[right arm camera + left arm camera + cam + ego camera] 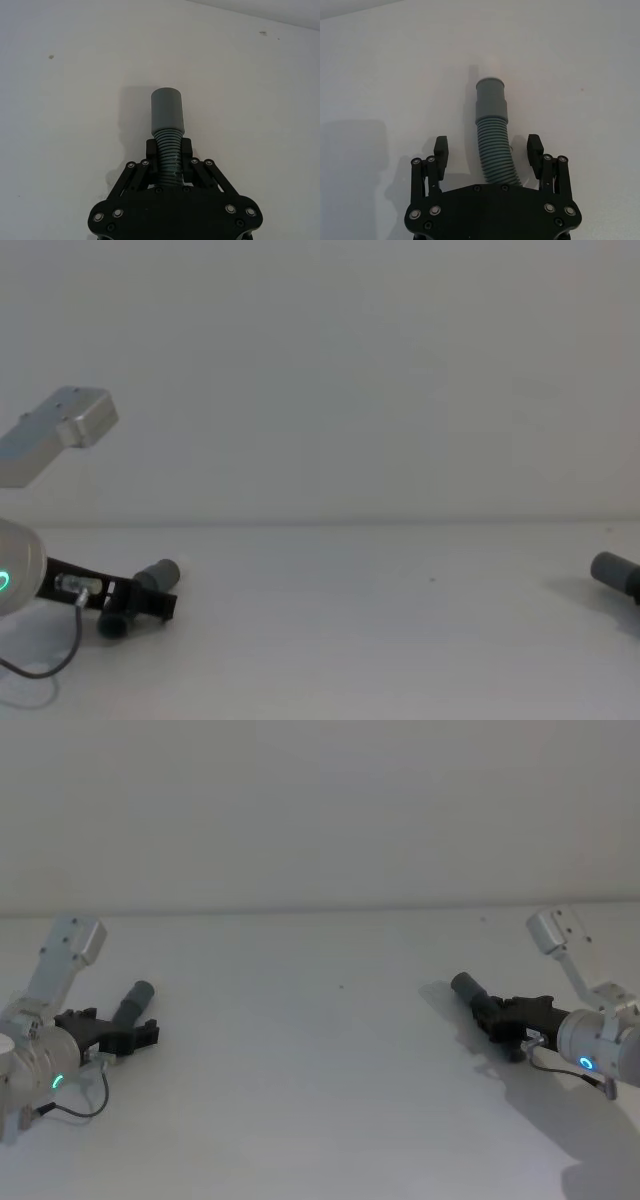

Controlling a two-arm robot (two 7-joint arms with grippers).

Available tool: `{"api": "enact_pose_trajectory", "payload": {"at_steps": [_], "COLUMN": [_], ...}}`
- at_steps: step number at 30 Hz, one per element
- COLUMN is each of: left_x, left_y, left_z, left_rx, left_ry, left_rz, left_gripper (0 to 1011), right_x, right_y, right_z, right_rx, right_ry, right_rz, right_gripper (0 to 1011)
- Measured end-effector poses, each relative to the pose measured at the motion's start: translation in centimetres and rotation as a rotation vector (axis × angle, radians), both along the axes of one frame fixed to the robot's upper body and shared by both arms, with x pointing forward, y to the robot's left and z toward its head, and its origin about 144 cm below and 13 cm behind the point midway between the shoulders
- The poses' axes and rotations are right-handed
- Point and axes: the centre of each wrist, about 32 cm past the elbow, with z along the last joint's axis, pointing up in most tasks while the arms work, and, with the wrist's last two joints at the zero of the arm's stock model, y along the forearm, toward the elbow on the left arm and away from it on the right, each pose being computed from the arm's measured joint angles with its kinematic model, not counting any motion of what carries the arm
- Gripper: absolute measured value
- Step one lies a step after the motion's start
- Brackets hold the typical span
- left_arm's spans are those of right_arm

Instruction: Use both hands to pick up one end of the pipe from the table, align the ends, and insert them.

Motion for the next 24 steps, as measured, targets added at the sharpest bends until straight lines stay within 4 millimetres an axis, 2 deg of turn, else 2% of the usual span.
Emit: {"api": "enact_pose_trajectory", "payload": {"at_steps": [24], "left_x": [-0.02], "left_y": [0.02], "left_z": [-0.07], "left_rx": [0.002], "left_ry": [0.004], "left_rz": [0.004], "left_gripper": [800], "right_x": [0.0], "right_y": [0.0], "right_z": [0.0], "right_rx": [0.0], "right_ry": [0.0], "right_rz": [0.0], "right_gripper": [244]}}
